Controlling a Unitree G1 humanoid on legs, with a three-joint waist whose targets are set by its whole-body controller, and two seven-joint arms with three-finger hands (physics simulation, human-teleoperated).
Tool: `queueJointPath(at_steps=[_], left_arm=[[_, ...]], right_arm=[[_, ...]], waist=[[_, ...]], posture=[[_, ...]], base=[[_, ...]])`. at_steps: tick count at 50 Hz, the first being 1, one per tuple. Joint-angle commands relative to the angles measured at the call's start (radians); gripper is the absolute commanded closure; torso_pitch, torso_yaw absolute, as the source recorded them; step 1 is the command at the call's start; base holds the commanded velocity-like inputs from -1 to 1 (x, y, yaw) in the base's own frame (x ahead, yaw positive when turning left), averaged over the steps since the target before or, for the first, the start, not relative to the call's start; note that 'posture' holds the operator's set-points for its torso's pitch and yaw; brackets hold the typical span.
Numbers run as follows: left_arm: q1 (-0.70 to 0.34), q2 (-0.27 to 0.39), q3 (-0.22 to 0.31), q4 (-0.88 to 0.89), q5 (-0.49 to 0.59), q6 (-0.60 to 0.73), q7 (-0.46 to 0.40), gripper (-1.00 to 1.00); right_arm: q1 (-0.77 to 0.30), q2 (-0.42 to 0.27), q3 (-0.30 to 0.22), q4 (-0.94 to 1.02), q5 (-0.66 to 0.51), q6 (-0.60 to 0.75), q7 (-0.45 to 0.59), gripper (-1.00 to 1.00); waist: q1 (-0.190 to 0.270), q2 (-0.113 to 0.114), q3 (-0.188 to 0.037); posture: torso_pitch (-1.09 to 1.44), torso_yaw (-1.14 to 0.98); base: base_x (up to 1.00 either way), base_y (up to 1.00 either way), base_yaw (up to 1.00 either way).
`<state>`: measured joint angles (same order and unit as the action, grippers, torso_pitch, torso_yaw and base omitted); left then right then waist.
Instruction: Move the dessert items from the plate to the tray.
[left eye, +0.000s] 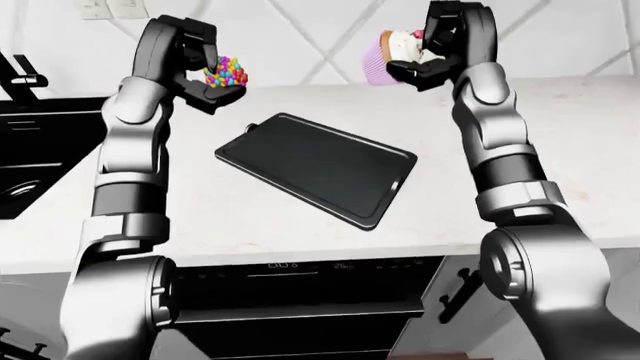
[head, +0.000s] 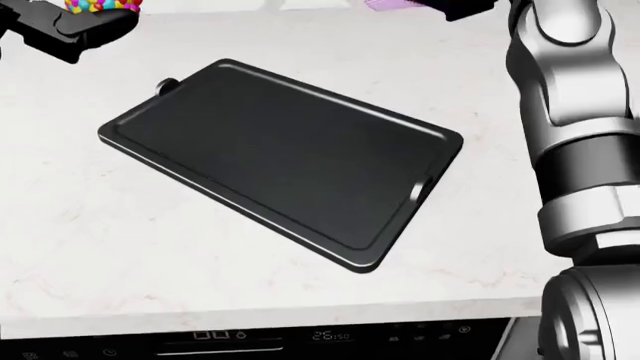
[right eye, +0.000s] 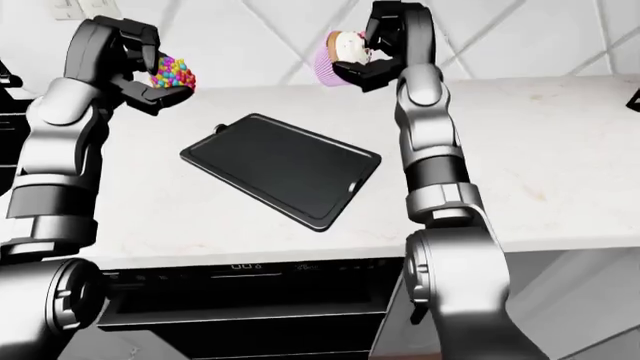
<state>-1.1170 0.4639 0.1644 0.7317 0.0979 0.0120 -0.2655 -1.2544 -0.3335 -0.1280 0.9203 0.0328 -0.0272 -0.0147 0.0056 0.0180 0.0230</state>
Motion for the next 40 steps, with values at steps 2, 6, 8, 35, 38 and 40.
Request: queueJointPath(at_steps=[2,6,8,35,38,40], left_arm=[[-0.039,0.002,-0.001,-0.031,-0.007,-0.025,0.003,1.0],[-0.038,0.001,-0.002,-0.03,-0.007,-0.027,0.002,1.0],[-0.035,0.0,-0.003,-0.035,-0.007,-0.024,0.002,1.0],[-0.045,-0.005,-0.007,0.037,-0.004,-0.073,-0.007,1.0],[-0.045,-0.005,-0.008,0.035,-0.004,-0.072,-0.009,1.0],[-0.044,-0.006,-0.007,0.03,-0.006,-0.068,-0.012,1.0]], right_arm=[[-0.03,-0.017,-0.012,-0.027,-0.003,-0.016,-0.012,0.99],[-0.027,-0.018,-0.009,-0.029,-0.011,-0.017,-0.012,0.99],[-0.027,-0.017,-0.01,-0.028,-0.011,-0.01,-0.01,1.0],[-0.134,0.032,0.071,0.236,-0.311,-0.038,0.0,1.0],[-0.149,0.044,0.086,0.275,-0.362,-0.045,0.011,1.0],[-0.154,0.051,0.095,0.296,-0.399,-0.053,0.019,1.0]], waist=[[-0.001,-0.015,-0.01],[0.004,-0.033,-0.008],[-0.007,-0.027,-0.016],[-0.003,-0.015,-0.012],[-0.003,-0.015,-0.011],[-0.003,-0.014,-0.012]], posture=[[0.0,0.0],[0.0,0.0],[0.0,0.0],[0.0,0.0],[0.0,0.0],[0.0,0.0]], base=[[0.0,0.0,0.0],[0.0,0.0,0.0],[0.0,0.0,0.0],[0.0,0.0,0.0],[0.0,0.0,0.0],[0.0,0.0,0.0]])
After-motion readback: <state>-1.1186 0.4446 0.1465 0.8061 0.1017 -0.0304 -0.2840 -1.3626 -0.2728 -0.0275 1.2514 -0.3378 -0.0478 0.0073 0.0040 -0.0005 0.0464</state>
